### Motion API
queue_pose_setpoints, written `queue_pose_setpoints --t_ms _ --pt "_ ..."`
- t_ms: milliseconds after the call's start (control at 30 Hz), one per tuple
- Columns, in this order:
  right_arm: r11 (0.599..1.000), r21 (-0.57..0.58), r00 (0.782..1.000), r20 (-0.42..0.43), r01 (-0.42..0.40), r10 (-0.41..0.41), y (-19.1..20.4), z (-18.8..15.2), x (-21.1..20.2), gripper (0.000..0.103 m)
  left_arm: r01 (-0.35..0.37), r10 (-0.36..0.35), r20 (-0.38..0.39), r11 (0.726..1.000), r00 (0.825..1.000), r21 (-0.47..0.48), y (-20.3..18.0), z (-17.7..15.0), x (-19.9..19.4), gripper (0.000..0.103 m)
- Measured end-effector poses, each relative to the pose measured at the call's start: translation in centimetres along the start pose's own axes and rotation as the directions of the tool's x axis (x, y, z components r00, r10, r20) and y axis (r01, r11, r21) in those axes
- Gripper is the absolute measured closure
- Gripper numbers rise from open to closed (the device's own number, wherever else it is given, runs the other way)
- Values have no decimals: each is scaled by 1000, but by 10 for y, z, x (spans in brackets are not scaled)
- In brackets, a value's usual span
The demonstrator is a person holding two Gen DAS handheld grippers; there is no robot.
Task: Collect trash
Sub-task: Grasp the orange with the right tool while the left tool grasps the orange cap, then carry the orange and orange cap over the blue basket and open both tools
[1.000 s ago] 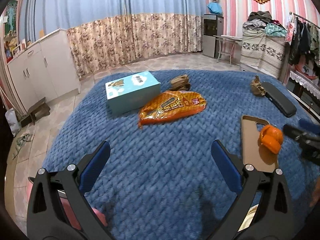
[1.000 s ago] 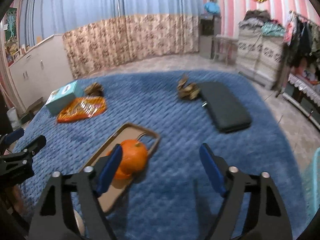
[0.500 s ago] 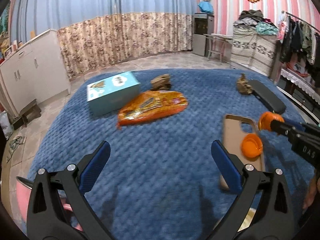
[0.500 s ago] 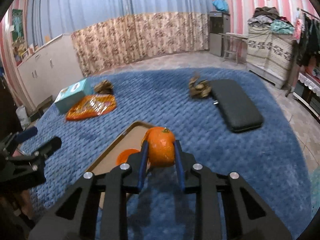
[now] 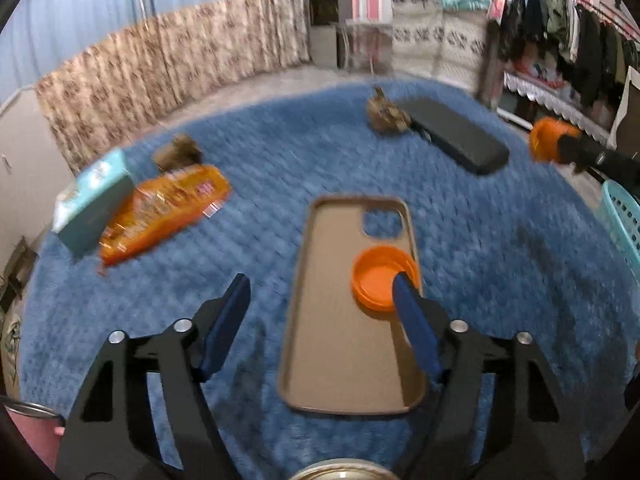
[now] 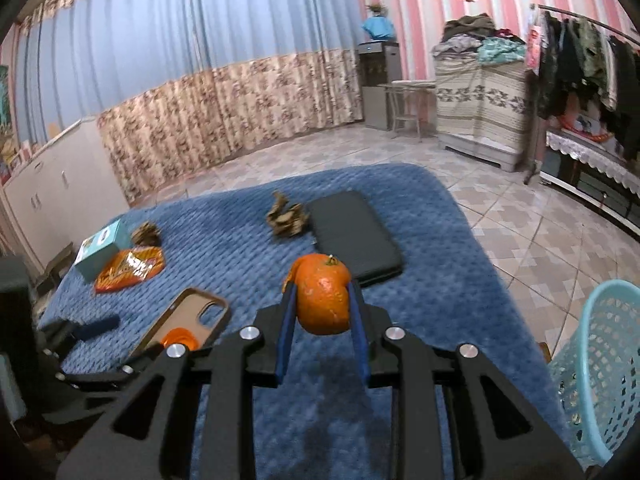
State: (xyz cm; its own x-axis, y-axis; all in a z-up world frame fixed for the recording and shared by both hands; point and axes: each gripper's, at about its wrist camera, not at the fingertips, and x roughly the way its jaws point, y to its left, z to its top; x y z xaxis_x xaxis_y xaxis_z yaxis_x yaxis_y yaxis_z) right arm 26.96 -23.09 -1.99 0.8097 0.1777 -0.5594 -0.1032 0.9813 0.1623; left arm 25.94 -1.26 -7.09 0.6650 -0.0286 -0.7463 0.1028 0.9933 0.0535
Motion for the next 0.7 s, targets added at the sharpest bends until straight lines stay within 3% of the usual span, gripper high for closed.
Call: queue_pose_setpoints --t_ms 300,367,467,633,700 --pt "999 48 1000 22 18 -19 -21 4 -5 77 29 -29 -52 1000 998 -11 -5 6 18 34" --pt "998 51 999 26 19 -21 -23 5 -6 77 67 -70 -71 997 995 -45 -3 10 22 41" --pt "998 57 999 29 24 -25 -26 4 -8 77 43 -46 -67 998 997 -45 1 10 22 50" --pt "997 75 999 41 32 -35 -36 5 -13 77 10 -13 -55 999 998 -53 9 12 21 83" --pt "996 82 998 46 37 -41 -40 5 -16 77 18 -23 -57 997 998 -79 17 13 20 89"
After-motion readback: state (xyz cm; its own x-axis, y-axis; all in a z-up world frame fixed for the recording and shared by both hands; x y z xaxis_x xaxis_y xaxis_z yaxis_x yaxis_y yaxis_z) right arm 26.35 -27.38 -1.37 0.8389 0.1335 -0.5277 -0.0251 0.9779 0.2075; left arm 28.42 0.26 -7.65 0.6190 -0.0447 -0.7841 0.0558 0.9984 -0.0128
